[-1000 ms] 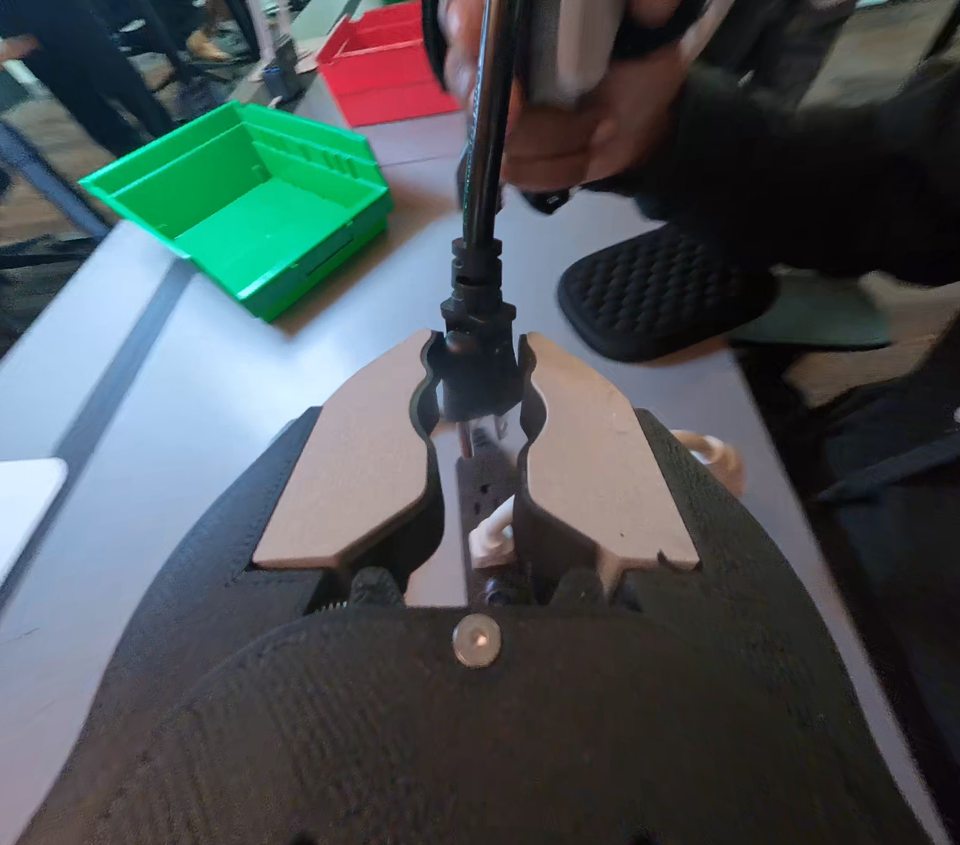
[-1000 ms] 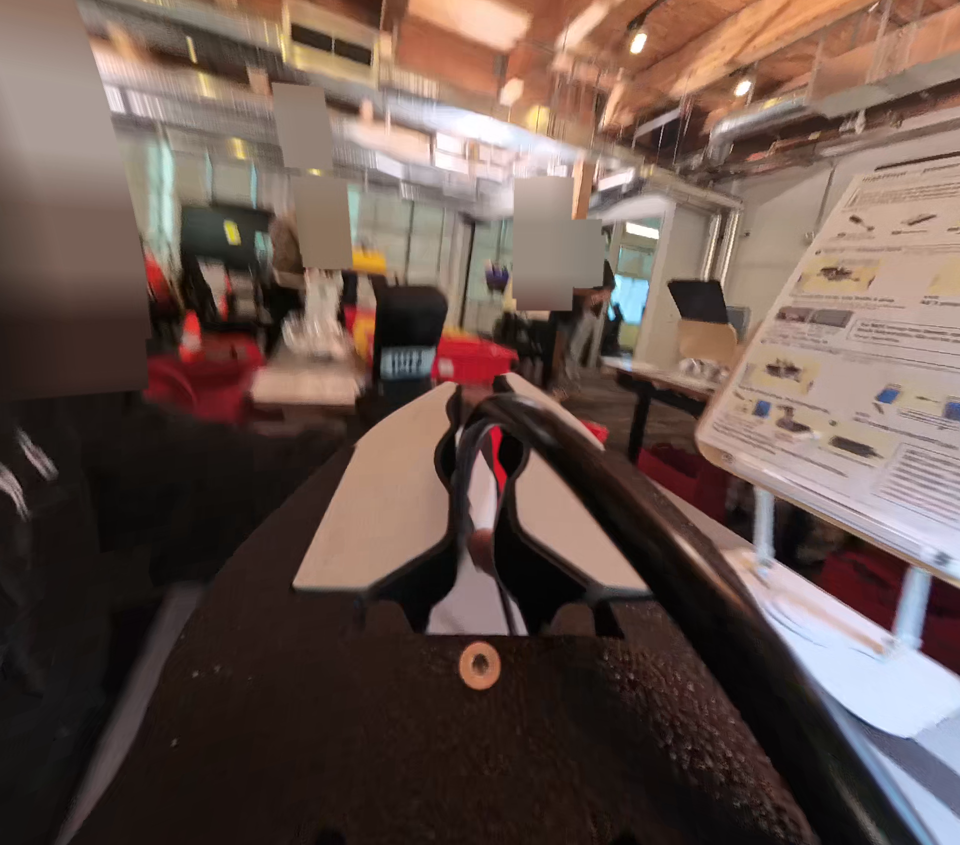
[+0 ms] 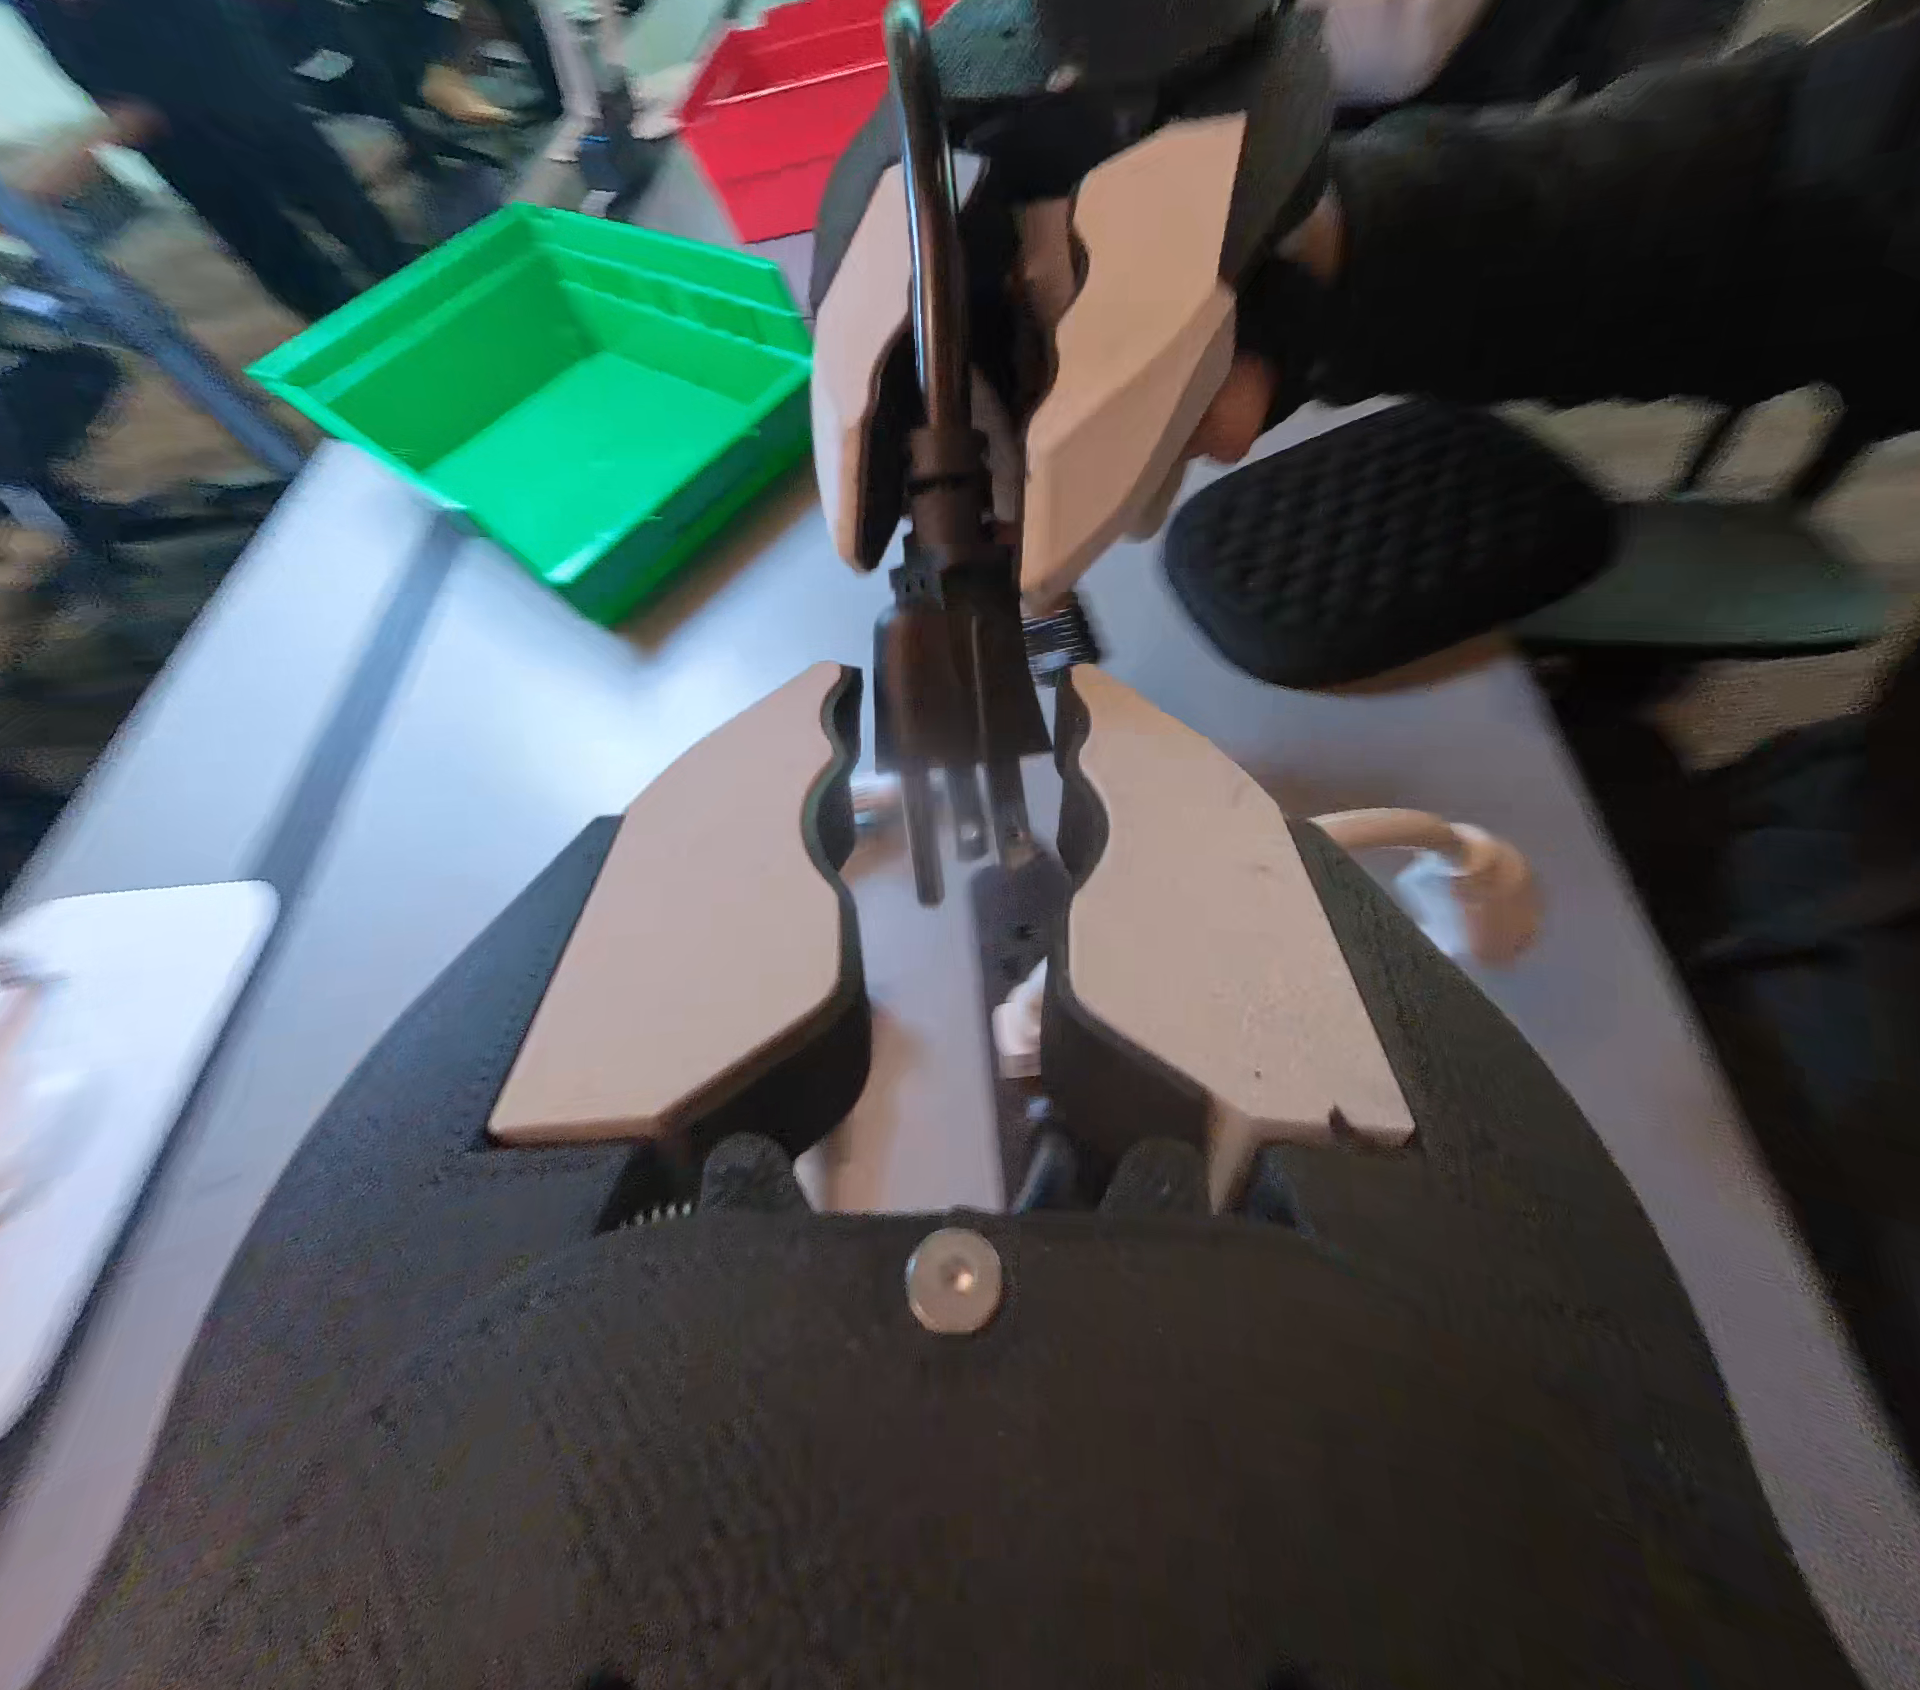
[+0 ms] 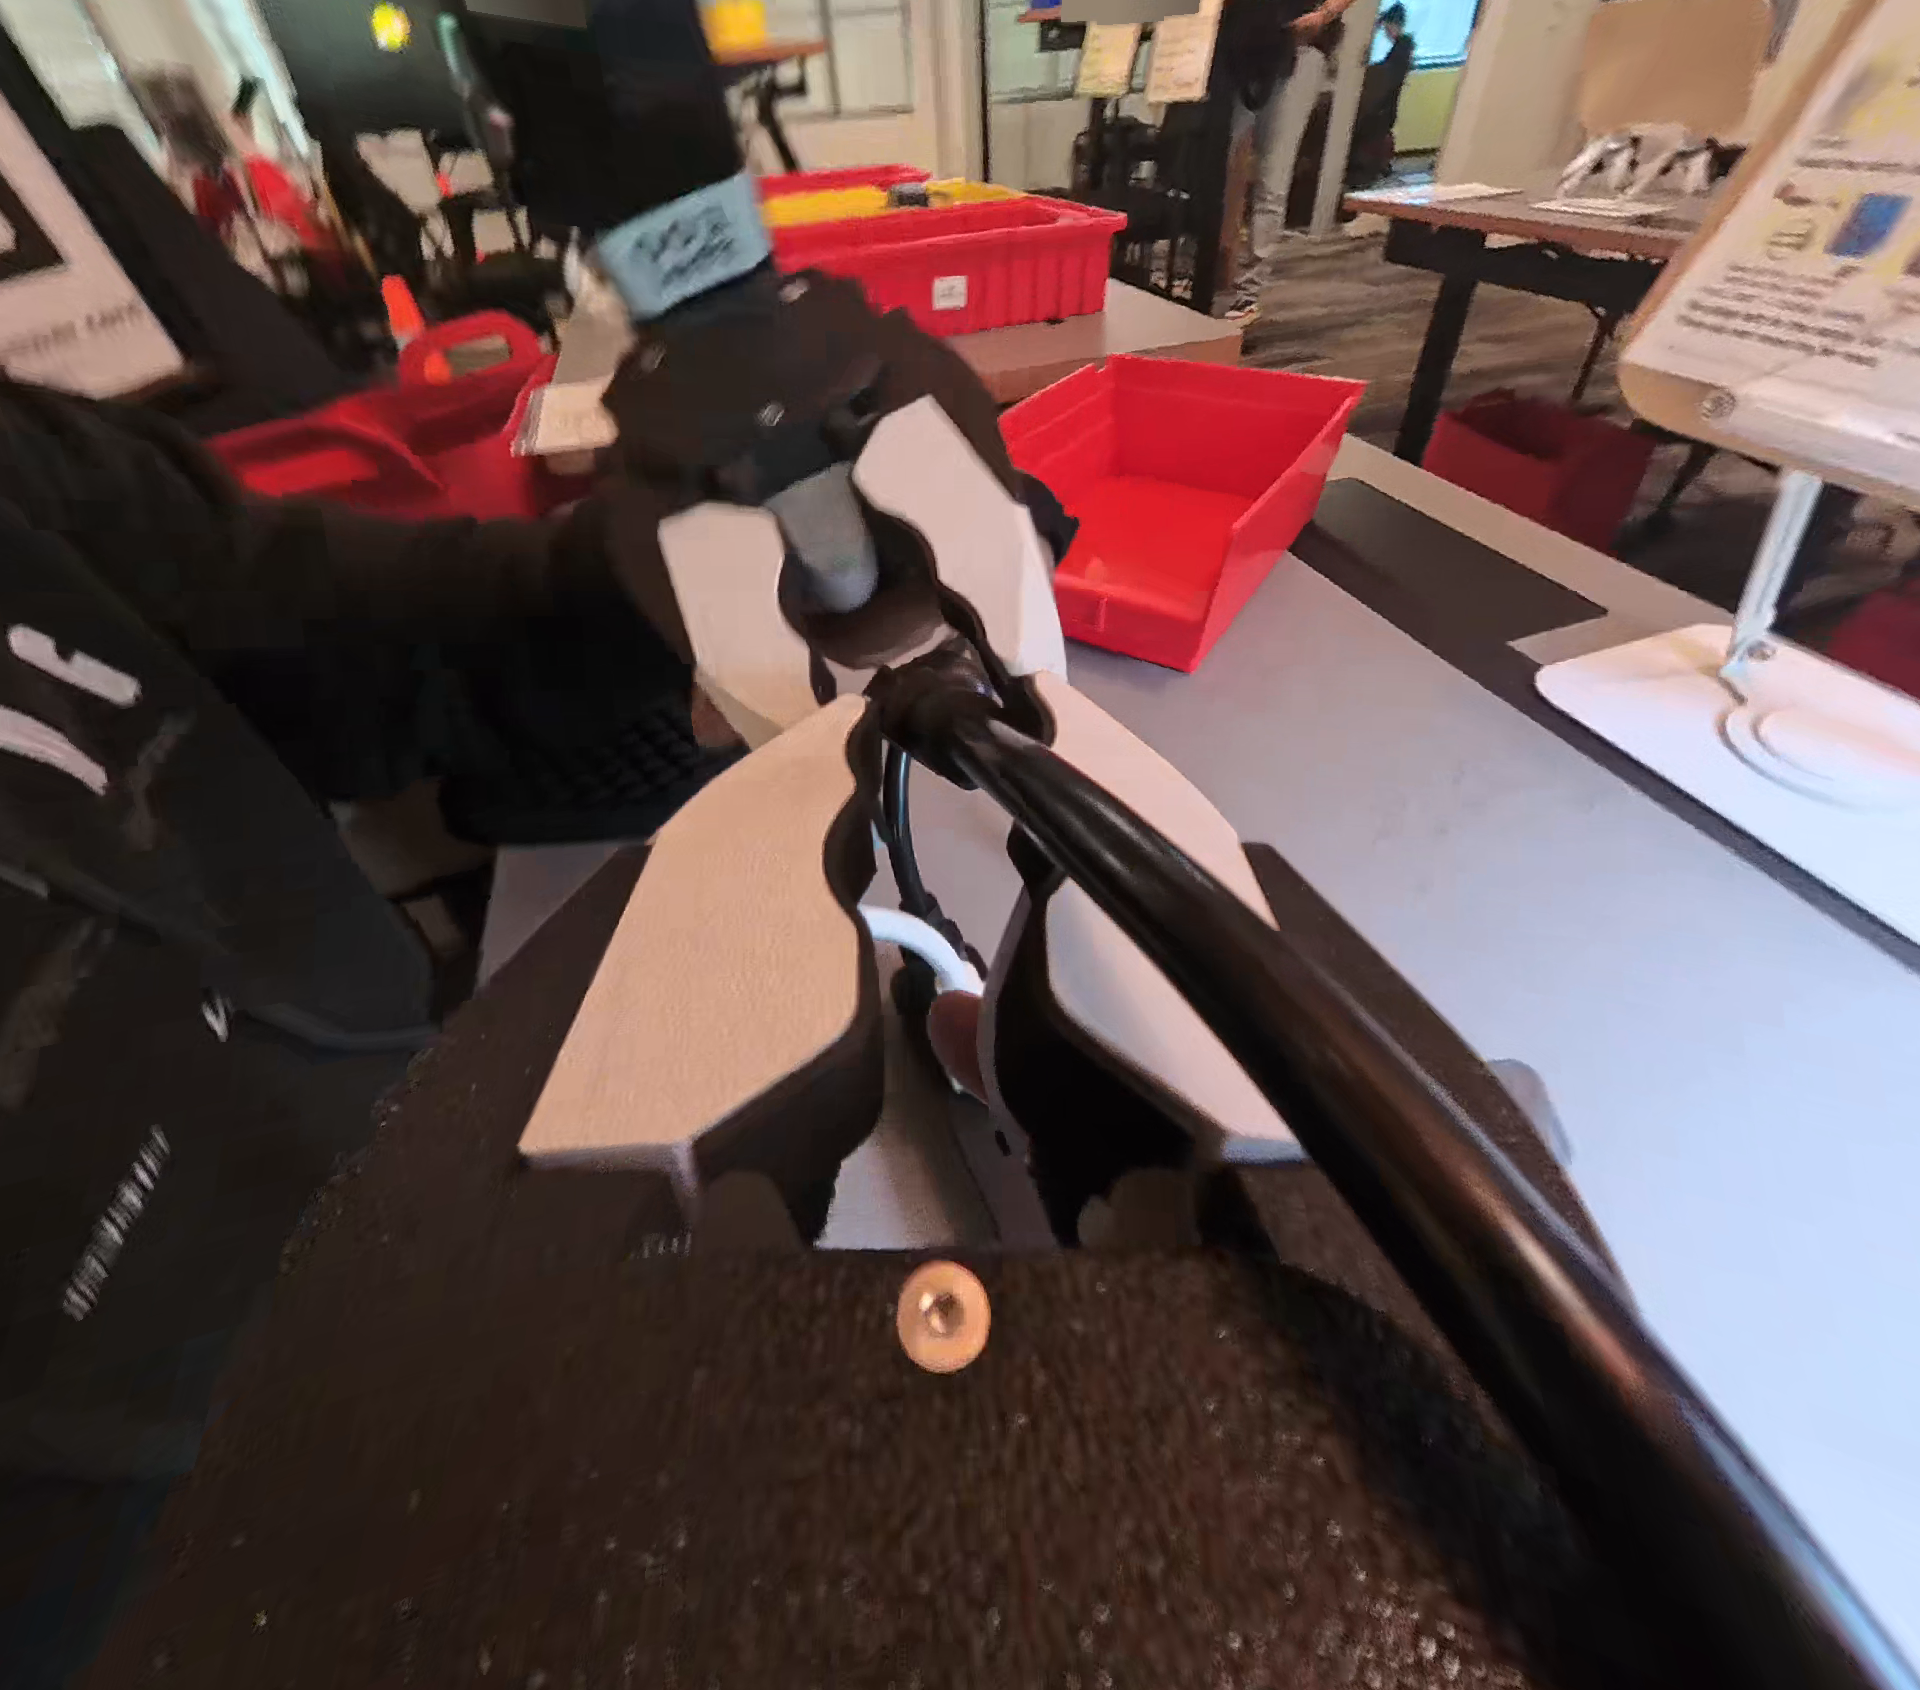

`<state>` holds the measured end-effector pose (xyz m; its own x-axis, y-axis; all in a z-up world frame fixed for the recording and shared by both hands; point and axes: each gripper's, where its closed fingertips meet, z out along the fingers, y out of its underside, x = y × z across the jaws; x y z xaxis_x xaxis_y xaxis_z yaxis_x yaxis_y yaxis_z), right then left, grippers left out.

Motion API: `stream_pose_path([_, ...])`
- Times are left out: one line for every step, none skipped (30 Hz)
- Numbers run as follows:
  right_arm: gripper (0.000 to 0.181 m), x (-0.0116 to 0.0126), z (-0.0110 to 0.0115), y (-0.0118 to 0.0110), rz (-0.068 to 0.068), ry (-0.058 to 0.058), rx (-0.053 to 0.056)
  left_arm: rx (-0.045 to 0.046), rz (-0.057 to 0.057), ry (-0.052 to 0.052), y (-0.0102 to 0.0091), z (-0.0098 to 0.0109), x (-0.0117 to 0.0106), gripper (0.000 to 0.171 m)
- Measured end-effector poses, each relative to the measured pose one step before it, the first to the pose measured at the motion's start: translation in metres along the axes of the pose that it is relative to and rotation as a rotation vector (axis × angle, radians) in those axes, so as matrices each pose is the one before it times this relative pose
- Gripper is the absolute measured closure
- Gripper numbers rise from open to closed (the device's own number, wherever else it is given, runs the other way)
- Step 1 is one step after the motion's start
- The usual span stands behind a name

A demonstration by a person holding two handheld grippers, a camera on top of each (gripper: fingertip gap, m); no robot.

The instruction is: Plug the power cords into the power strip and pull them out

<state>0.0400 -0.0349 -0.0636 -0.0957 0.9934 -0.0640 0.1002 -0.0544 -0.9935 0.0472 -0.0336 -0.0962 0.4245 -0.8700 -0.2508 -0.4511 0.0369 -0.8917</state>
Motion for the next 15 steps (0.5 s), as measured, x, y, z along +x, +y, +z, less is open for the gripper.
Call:
stream_pose_path([0.155,0.00311,-0.0013,-0.00485,0.045,0.0223,0.0245,-0.01163,0.0595,-0.0717,0.00063,0.00056,-0.00434,0.134])
stream_pose_path([0.155,0.00239,-0.00053,-0.00376,0.0434,0.0178,0.0147,-0.00169,0.0546,-0.0724,-0.00085,0.00092,-0.00461,0.133])
stream_pose_path([0.155,0.00121,0.00039,-0.00273,0.043,0.014,0.0112,0.00189,0.0524,-0.0771,-0.00131,0.00083,-0.00584,0.133])
stream_pose_path([0.155,0.00099,0.00103,-0.00181,0.041,0.0135,0.0088,-0.00184,0.0535,-0.0754,-0.00025,0.00073,-0.00683,0.135])
stream_pose_path([0.155,0.00041,0.00127,-0.0014,0.0373,0.0108,0.0098,-0.00112,0.0523,-0.0676,0.0003,0.00013,-0.00682,0.142])
stream_pose_path([0.155,0.00069,0.0013,-0.00083,0.0279,0.0119,0.011,-0.00112,0.0475,-0.0496,0.00063,-0.00012,-0.00496,0.145])
stream_pose_path([0.155,0.00021,0.00139,-0.00002,0.0191,0.0088,0.0078,-0.00628,0.0305,-0.0269,0.00107,-0.00026,-0.00257,0.145])
stream_pose_path([0.155,-0.00025,0.00119,0.00094,-0.0012,0.0057,0.0025,-0.00831,0.0126,-0.0013,0.00148,-0.00078,-0.00057,0.145])
stream_pose_path([0.155,-0.00118,0.00089,0.00071,-0.0216,-0.001,0.0032,0.00031,-0.0066,0.0217,0.00055,-0.00137,0.00069,0.145])
stream_pose_path([0.157,-0.00241,0.00055,-0.00117,-0.0316,-0.0077,0.0173,0.01482,-0.0328,0.0379,-0.00123,-0.00218,0.00136,0.145])
stream_pose_path([0.157,-0.00325,0.00022,-0.00286,-0.0399,-0.0137,0.024,0.02492,-0.0578,0.0542,-0.00311,-0.00248,0.00236,0.146])
stream_pose_path([0.154,-0.00323,-0.00003,-0.00156,-0.0625,-0.015,0.0093,0.02818,-0.0689,0.0643,-0.00392,-0.00271,0.00273,0.146])
stream_pose_path([0.157,-0.00221,-0.00044,-0.00143,-0.0829,-0.0067,0.0032,0.03161,-0.0656,0.0608,-0.00456,-0.0028,0.0024,0.147])
stream_pose_path([0.156,-0.00069,-0.00104,-0.00191,-0.0967,0.0112,0.0033,0.03784,-0.0603,0.0507,-0.00536,-0.00297,0.00167,0.147])
stream_pose_path([0.158,-0.00174,-0.00074,-0.00174,-0.1058,0.0101,0.0008,0.04092,-0.0573,0.0477,-0.00591,-0.00329,0.00142,0.147])
